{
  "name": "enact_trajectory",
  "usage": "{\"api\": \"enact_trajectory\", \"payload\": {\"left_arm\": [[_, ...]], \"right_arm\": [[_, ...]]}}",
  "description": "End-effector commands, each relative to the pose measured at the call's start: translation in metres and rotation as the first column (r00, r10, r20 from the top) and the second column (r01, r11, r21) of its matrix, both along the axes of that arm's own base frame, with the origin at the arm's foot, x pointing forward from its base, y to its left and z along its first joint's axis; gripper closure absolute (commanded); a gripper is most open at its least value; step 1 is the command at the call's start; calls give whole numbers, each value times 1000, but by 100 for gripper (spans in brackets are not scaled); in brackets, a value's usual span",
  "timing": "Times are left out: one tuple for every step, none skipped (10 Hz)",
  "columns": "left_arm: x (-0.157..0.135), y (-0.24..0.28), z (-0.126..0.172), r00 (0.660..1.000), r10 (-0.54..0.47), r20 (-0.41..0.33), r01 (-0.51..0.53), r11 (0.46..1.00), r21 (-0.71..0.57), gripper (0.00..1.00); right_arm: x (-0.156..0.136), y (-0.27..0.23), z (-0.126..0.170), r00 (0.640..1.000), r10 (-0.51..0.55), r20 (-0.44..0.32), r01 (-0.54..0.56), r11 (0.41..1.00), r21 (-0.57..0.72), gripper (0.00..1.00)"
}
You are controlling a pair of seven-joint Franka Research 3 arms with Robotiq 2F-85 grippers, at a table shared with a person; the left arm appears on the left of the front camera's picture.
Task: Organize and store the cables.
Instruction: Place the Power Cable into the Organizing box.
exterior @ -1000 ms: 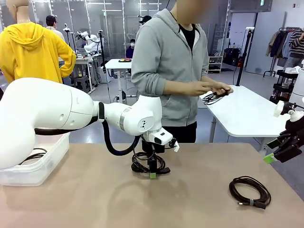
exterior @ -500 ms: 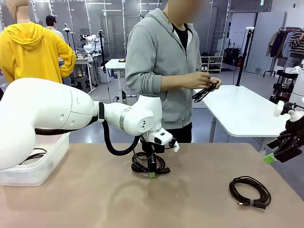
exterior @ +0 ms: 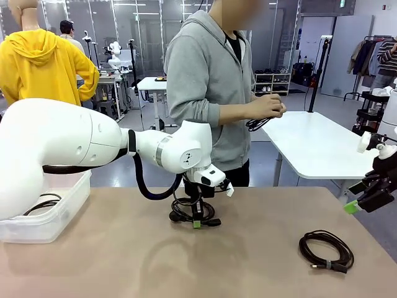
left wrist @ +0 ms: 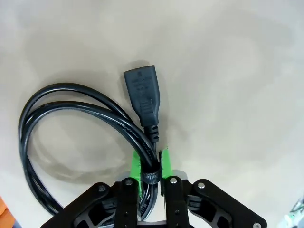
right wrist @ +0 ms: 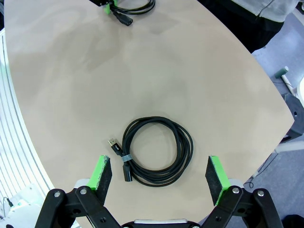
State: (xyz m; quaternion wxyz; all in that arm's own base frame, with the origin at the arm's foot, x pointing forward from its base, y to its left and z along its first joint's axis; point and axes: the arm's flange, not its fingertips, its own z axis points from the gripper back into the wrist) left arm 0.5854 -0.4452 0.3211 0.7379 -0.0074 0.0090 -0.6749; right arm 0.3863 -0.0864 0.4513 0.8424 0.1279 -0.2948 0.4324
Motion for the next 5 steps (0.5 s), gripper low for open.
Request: {"api": "enact_trajectory", "payload": {"left_arm": [[-11,6,41,1000,-25,10,25,1000,5,100],[-22,12,69,998,-50,37,49,999,12,100],[-34,16,93,991,-108,80,106,994,35,88],[-44,21,112,985,-137,101,131,989,69,88],[-51,26,124,983,-141,118,134,989,69,88]], "right_arm": [[1,-1,1,1000,6,-7,-6,1000,1,0],[1,-1,1,1000,6,-7,-6,1000,1,0],[1,-1,1,1000,6,-7,-6,1000,1,0],[1,-1,1,1000,6,-7,-6,1000,1,0],[1,-1,1,1000,6,-7,-6,1000,1,0]]}}
